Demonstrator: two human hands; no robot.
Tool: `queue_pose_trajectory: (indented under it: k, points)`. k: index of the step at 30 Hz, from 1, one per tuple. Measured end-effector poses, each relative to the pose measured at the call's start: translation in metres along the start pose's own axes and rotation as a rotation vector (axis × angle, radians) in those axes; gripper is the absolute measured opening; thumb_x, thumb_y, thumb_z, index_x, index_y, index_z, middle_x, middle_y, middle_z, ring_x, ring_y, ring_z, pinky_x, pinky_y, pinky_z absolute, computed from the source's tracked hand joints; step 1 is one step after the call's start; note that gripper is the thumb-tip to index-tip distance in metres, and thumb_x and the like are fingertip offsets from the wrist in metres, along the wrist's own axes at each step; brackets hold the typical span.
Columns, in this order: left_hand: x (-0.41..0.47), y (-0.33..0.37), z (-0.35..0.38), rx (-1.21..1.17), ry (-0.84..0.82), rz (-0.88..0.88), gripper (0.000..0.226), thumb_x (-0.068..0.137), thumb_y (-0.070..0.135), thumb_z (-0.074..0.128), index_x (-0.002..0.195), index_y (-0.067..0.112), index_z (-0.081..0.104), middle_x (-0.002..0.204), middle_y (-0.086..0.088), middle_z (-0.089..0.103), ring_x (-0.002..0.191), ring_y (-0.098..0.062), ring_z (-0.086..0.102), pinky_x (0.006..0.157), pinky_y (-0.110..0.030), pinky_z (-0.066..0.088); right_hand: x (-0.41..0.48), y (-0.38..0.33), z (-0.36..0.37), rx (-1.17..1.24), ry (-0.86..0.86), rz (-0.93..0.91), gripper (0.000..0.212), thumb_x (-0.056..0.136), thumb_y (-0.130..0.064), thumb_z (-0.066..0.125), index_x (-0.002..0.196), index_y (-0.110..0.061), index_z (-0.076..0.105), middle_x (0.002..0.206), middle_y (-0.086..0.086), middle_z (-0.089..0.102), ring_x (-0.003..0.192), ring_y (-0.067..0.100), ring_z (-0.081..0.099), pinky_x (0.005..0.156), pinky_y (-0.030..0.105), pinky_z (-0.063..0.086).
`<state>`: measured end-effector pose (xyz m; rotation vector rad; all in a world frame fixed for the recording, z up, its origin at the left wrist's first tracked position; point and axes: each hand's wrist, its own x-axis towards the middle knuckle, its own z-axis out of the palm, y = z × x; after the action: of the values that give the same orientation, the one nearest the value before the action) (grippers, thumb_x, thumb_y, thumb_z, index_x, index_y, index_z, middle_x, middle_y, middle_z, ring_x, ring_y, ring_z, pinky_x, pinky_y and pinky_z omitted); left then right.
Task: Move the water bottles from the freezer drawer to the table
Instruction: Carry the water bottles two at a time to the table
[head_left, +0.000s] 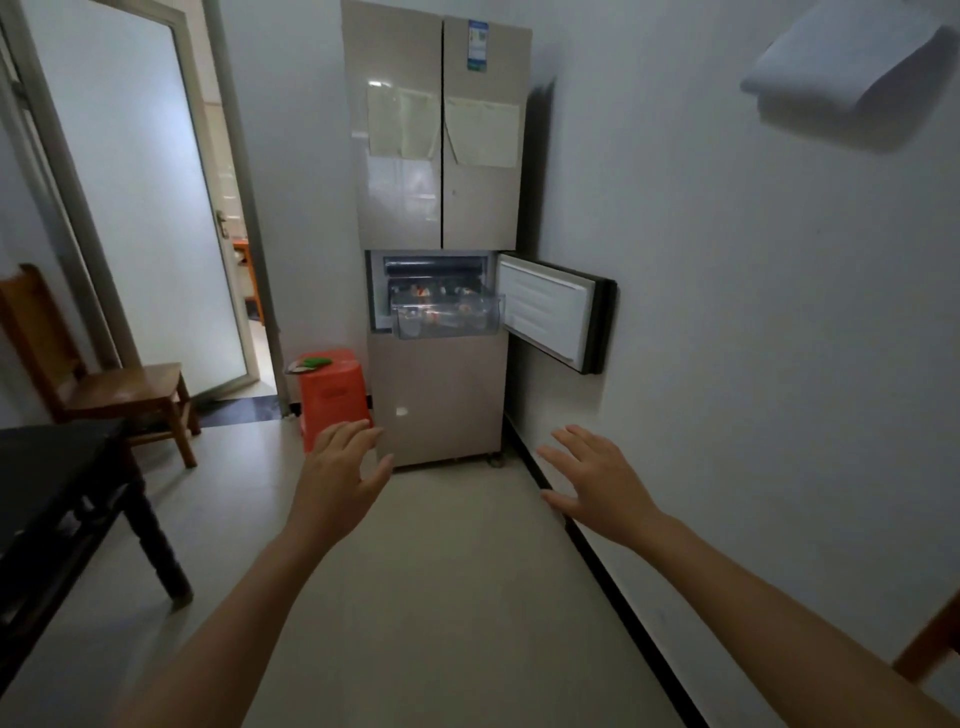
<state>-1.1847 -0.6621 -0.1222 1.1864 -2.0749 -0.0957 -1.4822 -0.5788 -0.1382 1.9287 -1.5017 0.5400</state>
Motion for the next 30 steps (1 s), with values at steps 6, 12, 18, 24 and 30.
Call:
queue_pose_trajectory:
  k: [6,12,18,24,30]
  points:
    - [0.054,-0.005,0.031,0.089,0.02,-0.023,0.038,0.083,0.026,0.064,0.115,0.005,0.061,0.119,-0.016,0.061,0.115,-0.032,0.053,0.096,-0.042,0.04,0.051,0.054,0.052,0.045,-0.02,-0.046,0.065,0.05,-0.038,0.088,0.107,-0.015,0.068,0.109,0.013,0.068,0.101,0.031,0.065,0.076,0.046,0.054]
    - [0.079,-0.035,0.051,0.164,0.044,-0.136,0.039,0.078,0.017,0.072,0.113,0.003,0.063,0.118,-0.017,0.062,0.114,-0.034,0.054,0.093,-0.043,0.042,0.096,0.064,0.123,0.104,-0.076,-0.078,0.063,0.049,-0.046,0.087,0.104,-0.02,0.07,0.108,0.007,0.069,0.101,0.025,0.066,0.075,0.04,0.055]
    - [0.127,-0.097,0.07,0.179,0.06,-0.188,0.036,0.077,0.016,0.072,0.11,0.004,0.064,0.113,-0.017,0.064,0.11,-0.034,0.056,0.091,-0.042,0.042,0.159,0.062,0.189,0.153,-0.093,-0.116,0.061,0.049,-0.043,0.088,0.102,-0.019,0.07,0.106,0.009,0.069,0.099,0.028,0.067,0.074,0.042,0.055]
    - [0.208,-0.161,0.085,0.122,0.069,-0.212,0.037,0.084,0.019,0.065,0.117,0.003,0.06,0.122,-0.017,0.059,0.118,-0.032,0.049,0.098,-0.04,0.037,0.24,0.069,0.252,0.184,-0.158,-0.072,0.051,0.062,-0.043,0.069,0.106,-0.016,0.069,0.108,0.012,0.068,0.101,0.031,0.065,0.077,0.047,0.054]
    - [0.279,-0.211,0.123,0.062,-0.006,-0.179,0.037,0.086,0.025,0.062,0.119,0.008,0.06,0.125,-0.013,0.058,0.12,-0.028,0.048,0.099,-0.037,0.037,0.279,0.084,0.304,0.234,-0.261,0.043,0.05,0.067,-0.042,0.063,0.108,-0.014,0.068,0.112,0.014,0.067,0.105,0.034,0.063,0.079,0.048,0.053]
